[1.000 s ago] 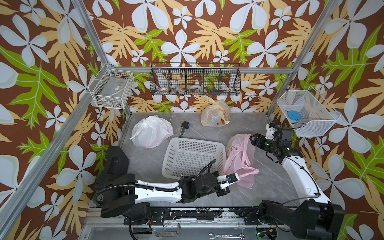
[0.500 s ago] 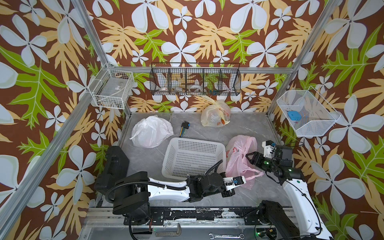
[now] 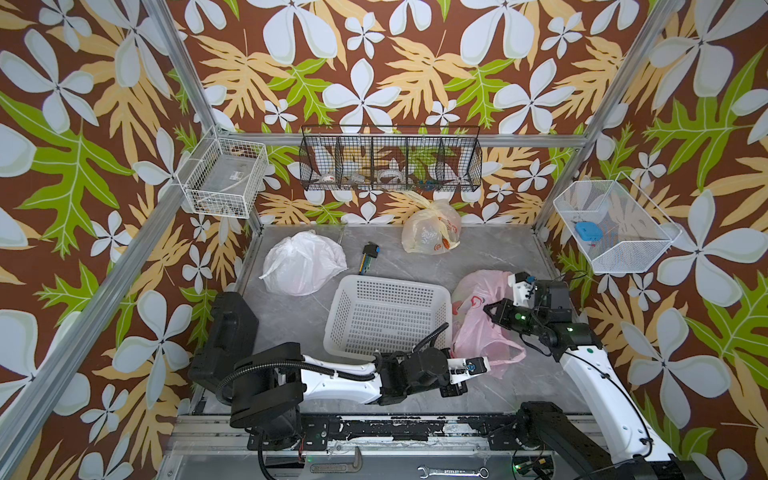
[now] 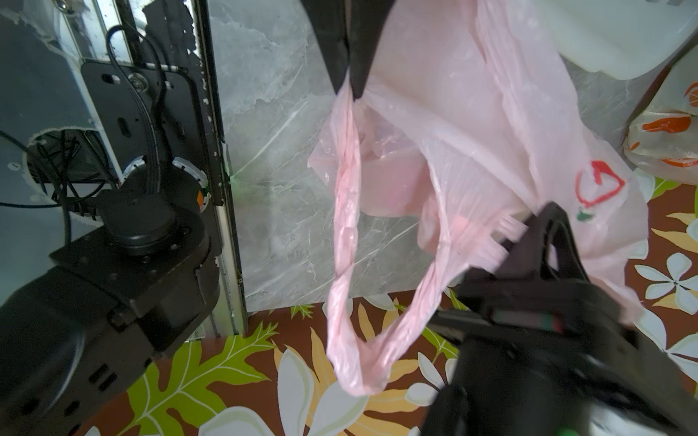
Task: Untie the knot of a plastic bag & take out the apple
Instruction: Untie the plastic bag at the center of the board.
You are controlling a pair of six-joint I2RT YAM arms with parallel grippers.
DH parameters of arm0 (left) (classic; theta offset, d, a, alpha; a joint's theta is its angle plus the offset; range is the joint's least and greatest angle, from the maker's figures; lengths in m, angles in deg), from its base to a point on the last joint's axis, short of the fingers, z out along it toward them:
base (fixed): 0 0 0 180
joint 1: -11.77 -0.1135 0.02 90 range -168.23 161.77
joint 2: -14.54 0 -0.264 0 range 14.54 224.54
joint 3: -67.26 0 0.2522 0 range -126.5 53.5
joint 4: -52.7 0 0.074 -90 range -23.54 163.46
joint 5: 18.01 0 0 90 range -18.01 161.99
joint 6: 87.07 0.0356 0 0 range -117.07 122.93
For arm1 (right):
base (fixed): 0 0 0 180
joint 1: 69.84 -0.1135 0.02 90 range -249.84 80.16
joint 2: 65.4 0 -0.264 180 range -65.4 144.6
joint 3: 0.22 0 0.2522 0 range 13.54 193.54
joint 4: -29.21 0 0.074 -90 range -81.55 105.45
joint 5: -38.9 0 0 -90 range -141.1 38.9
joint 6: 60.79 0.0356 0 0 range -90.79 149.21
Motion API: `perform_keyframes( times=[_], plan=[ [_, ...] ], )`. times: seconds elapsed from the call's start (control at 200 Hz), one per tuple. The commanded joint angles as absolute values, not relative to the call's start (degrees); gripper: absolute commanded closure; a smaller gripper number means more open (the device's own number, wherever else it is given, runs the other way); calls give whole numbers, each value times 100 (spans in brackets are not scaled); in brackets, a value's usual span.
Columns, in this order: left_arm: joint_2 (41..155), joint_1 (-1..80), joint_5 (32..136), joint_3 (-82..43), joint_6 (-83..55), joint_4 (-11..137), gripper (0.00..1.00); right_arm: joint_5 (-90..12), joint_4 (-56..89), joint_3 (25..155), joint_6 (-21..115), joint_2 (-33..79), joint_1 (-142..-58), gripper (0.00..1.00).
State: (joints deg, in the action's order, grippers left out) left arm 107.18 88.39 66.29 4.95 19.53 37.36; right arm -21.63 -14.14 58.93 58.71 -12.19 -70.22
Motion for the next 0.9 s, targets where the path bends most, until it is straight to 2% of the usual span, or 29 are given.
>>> perform_keyframes(
  times=[0.0, 0.07, 0.095, 0.135, 0.22, 0.28, 0.375, 0.51, 0.691, 0.846, 0.891],
  plan=[
    [10788, 8848, 6551, 375, 2104, 4022, 100, -2649, -1592, 6397, 5649, -1207, -7022, 100],
    [10838, 8856, 6438, 302, 2197, 4202, 100, -2737, -1843, 6791, 5469, -1029, -7024, 100],
    [10856, 8858, 6378, 274, 2227, 4271, 97, -2761, -1946, 6927, 5391, -937, -7027, 100],
    [10858, 8858, 6281, 215, 2244, 4376, 85, -2800, -2116, 7120, 5247, -792, -7023, 100],
    [10736, 8858, 6003, 181, 2220, 4490, 52, -2871, -2422, 7375, 4990, -537, -7028, 100],
    [10555, 8858, 5853, 191, 2132, 4509, 43, -2895, -2484, 7418, 4912, -502, -7024, 100],
    [10254, 8858, 5710, 109, 1853, 4651, 34, -2935, -2463, 7406, 4903, -575, -7023, 100],
    [10205, 8781, 5467, -431, 1226, 5253, 27, -2958, -2505, 7518, 4905, -599, -7032, 100],
    [11021, 8374, 5213, -1856, 287, 6614, 27, -2701, -2432, 7679, 4983, -544, -7028, 100],
    [11623, 8020, 5465, -2581, -259, 6820, 28, -2622, -2393, 7812, 5004, -512, -7036, 100],
    [11785, 7951, 5622, -2761, -324, 6813, 31, -2546, -2386, 7840, 5004, -494, -7033, 100]
  ],
)
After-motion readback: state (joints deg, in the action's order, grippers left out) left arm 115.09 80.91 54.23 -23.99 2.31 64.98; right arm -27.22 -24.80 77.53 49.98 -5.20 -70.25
